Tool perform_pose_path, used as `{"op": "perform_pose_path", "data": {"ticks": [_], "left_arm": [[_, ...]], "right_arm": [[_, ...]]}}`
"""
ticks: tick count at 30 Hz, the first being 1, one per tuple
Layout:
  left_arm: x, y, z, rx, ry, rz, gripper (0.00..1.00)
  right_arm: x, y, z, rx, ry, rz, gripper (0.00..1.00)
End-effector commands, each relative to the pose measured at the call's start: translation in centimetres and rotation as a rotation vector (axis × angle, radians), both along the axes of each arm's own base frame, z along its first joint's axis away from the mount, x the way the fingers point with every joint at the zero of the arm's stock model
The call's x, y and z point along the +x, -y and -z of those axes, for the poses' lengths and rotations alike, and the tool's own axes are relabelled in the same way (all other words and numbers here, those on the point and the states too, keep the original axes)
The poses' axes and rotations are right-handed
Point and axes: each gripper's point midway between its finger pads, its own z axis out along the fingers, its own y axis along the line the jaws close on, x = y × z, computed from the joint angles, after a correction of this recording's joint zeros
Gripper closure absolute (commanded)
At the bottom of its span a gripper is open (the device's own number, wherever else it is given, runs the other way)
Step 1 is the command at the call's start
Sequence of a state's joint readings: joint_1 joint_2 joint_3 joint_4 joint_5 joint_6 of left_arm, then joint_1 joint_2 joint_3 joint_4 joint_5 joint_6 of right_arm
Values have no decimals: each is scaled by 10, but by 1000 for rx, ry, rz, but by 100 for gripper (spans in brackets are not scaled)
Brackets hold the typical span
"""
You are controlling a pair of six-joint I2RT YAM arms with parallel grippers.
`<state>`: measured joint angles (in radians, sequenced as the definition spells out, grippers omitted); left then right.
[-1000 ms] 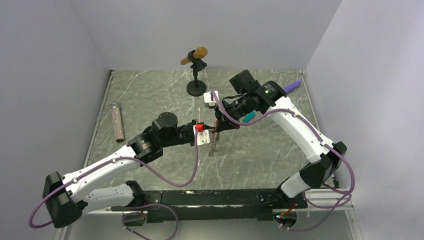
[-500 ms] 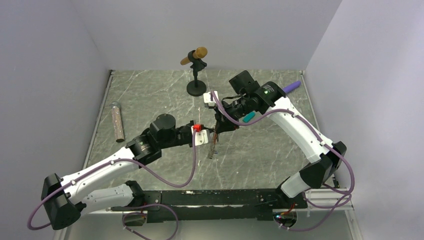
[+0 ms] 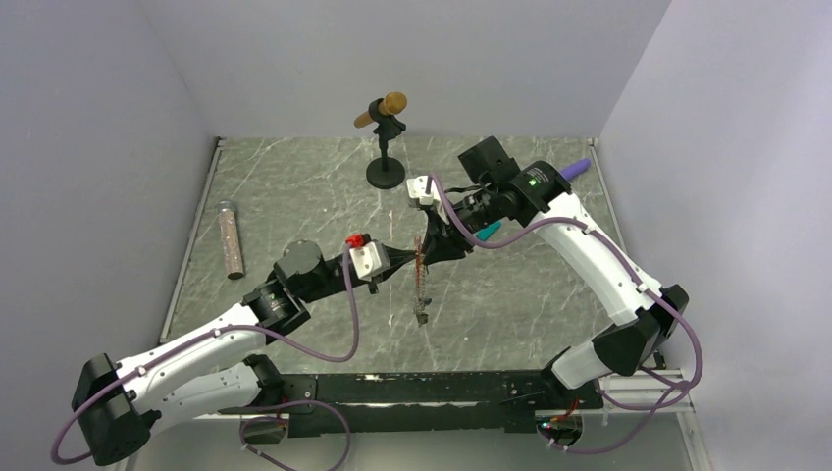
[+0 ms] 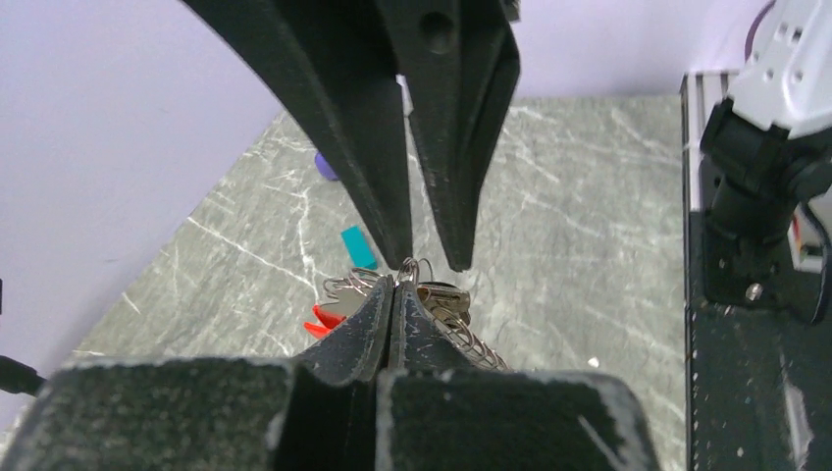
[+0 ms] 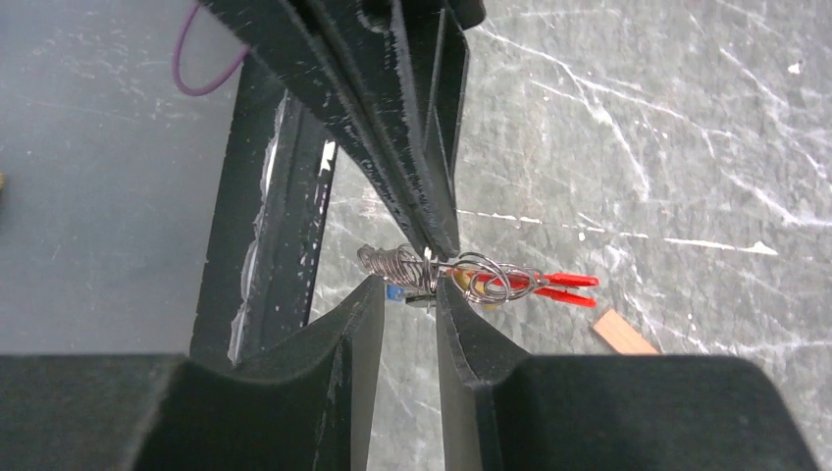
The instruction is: Put the keys on the keyring
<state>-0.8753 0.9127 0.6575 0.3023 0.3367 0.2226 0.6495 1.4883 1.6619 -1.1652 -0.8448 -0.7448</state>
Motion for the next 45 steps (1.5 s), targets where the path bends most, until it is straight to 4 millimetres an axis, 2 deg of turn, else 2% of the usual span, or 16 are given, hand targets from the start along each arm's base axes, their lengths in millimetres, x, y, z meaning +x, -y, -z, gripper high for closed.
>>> {"op": "perform_pose_path", "data": {"ticks": [1, 6, 15, 25, 31, 39, 45], "left_arm": [[1, -9, -52, -228, 11, -27, 100], [5, -17, -57, -352, -62, -42, 100], [6, -29, -57, -591, -185, -44, 100], [-1, -41, -72, -814, -191, 21, 100], [-3, -34, -71, -820, -181, 82, 100], [0, -29, -75, -756, -129, 59, 100], [-4, -26, -77, -752, -123, 97, 100]], "right_arm": [[-15, -1, -22, 94, 13, -67, 71], [-15, 1, -22, 94, 10, -57, 76], [-9, 0, -29, 119, -1, -31, 76], [0, -9, -42, 187, -70, -2, 69], [7, -8, -58, 235, -69, 9, 69], [19, -4, -52, 204, -42, 91, 65], [24, -9, -67, 242, -56, 96, 66]]}}
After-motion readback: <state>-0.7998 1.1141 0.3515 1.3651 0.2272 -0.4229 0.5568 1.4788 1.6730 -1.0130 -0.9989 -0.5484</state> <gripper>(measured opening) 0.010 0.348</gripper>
